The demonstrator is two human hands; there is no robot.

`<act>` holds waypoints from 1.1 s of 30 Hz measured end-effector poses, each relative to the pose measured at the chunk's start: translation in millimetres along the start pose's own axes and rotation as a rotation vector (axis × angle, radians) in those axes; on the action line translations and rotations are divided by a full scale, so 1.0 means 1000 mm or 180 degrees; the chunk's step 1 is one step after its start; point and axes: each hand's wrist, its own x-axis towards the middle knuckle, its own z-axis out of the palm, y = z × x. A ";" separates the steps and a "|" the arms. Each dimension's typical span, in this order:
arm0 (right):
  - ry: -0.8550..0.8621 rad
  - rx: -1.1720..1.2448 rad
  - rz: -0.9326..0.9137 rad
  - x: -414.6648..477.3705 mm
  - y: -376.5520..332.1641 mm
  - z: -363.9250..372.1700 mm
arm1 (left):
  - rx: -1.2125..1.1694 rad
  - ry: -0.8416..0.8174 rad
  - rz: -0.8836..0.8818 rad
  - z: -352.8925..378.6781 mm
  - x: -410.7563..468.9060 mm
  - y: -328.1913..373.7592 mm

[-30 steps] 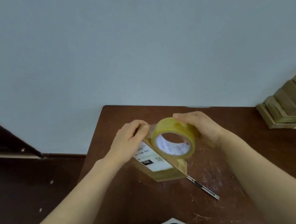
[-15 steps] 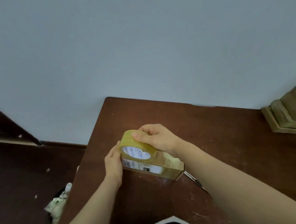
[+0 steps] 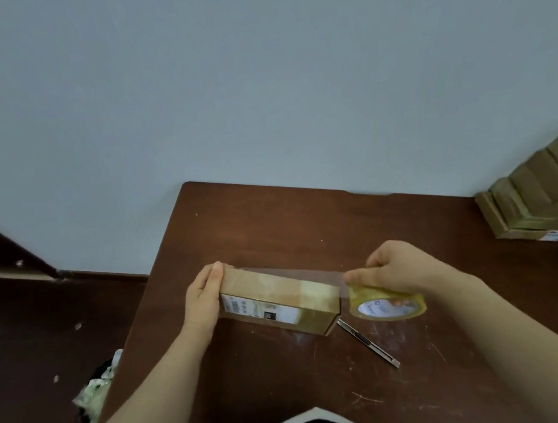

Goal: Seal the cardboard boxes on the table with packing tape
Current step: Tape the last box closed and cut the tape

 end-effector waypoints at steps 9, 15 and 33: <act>-0.0071 0.0196 0.0351 0.005 0.029 0.049 | 0.0228 -0.0076 0.0197 -0.002 -0.005 0.002; -0.0079 0.0404 0.0344 0.007 0.038 0.065 | 0.2217 -0.0101 0.0823 -0.008 -0.003 0.019; -0.0060 0.0553 0.0318 0.014 0.041 0.074 | 0.4264 -0.1293 0.2466 0.113 -0.059 0.034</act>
